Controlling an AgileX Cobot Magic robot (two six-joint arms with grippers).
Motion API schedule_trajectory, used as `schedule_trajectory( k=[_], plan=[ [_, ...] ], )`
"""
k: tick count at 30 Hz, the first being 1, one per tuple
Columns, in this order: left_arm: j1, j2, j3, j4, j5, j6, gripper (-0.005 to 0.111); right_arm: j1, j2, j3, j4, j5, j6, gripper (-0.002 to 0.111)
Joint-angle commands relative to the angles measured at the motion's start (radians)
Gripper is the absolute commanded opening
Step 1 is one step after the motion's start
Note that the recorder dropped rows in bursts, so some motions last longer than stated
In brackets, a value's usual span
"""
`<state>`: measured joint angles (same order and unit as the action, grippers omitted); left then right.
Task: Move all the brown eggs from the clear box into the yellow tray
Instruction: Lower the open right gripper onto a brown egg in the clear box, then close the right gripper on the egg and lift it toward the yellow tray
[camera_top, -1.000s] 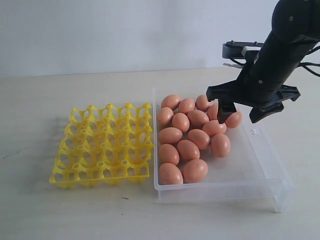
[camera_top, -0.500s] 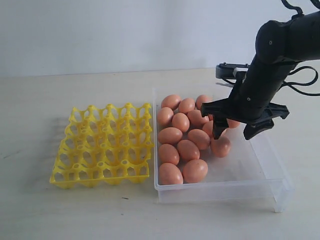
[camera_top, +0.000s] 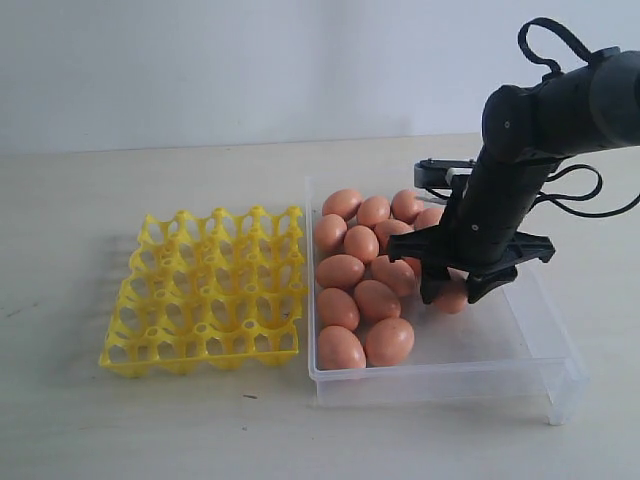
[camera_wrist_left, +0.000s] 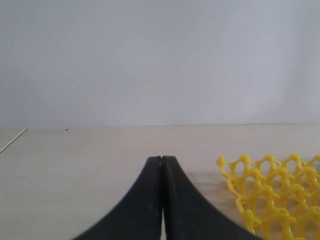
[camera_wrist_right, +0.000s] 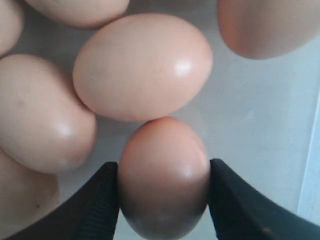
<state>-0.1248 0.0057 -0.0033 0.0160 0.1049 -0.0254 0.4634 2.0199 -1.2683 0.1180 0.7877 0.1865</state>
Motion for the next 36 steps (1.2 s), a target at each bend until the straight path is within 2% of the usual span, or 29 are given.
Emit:
schedule_trajectory(
  k=[1, 4, 11, 17, 19, 20, 22, 25, 26, 28, 30, 33, 36],
  plan=[
    [-0.005, -0.006, 0.003, -0.007, -0.002, -0.004, 0.000, 0.001, 0.000, -0.007, -0.005, -0.015, -0.001, 0.014],
    [-0.005, -0.006, 0.003, -0.007, -0.002, -0.004, 0.000, 0.001, -0.007, -0.007, -0.005, -0.012, -0.015, 0.000],
    [-0.005, -0.006, 0.003, -0.007, -0.002, -0.004, 0.000, 0.001, -0.114, -0.007, -0.027, -0.013, -0.031, 0.000],
    [-0.005, -0.006, 0.003, -0.007, -0.002, -0.004, 0.000, 0.001, -0.278, -0.007, 0.016, -0.114, -0.091, 0.000],
    [-0.005, -0.006, 0.003, -0.007, -0.002, -0.004, 0.000, 0.001, -0.331, -0.007, 0.168, -0.200, -0.228, 0.000],
    [-0.005, -0.006, 0.003, -0.007, -0.002, -0.004, 0.000, 0.007, -0.341, -0.007, 0.362, -0.246, -0.391, 0.000],
    [-0.005, -0.006, 0.003, -0.007, -0.002, -0.004, 0.000, 0.024, -0.339, -0.007, 0.531, -0.285, -0.548, 0.000],
    [-0.005, -0.006, 0.003, -0.007, -0.002, -0.004, 0.000, 0.127, -0.302, -0.007, 0.868, -0.411, -0.882, 0.000],
    [-0.005, -0.006, 0.003, -0.007, -0.002, -0.004, 0.000, 0.193, -0.274, -0.019, 0.984, -0.486, -1.036, 0.000],
    [-0.005, -0.006, 0.003, -0.007, -0.002, -0.004, 0.000, 0.279, -0.208, -0.079, 1.064, -0.562, -1.226, 0.000],
    [-0.005, -0.006, 0.003, -0.007, -0.002, -0.004, 0.000, 0.345, -0.125, -0.172, 1.080, -0.613, -1.319, 0.000],
    [-0.005, -0.006, 0.003, -0.007, -0.002, -0.004, 0.000, 0.406, 0.035, -0.344, 1.083, -0.670, -1.298, 0.000],
    [-0.005, -0.006, 0.003, -0.007, -0.002, -0.004, 0.000, 0.427, 0.136, -0.446, 1.101, -0.679, -1.291, 0.000]
  ],
)
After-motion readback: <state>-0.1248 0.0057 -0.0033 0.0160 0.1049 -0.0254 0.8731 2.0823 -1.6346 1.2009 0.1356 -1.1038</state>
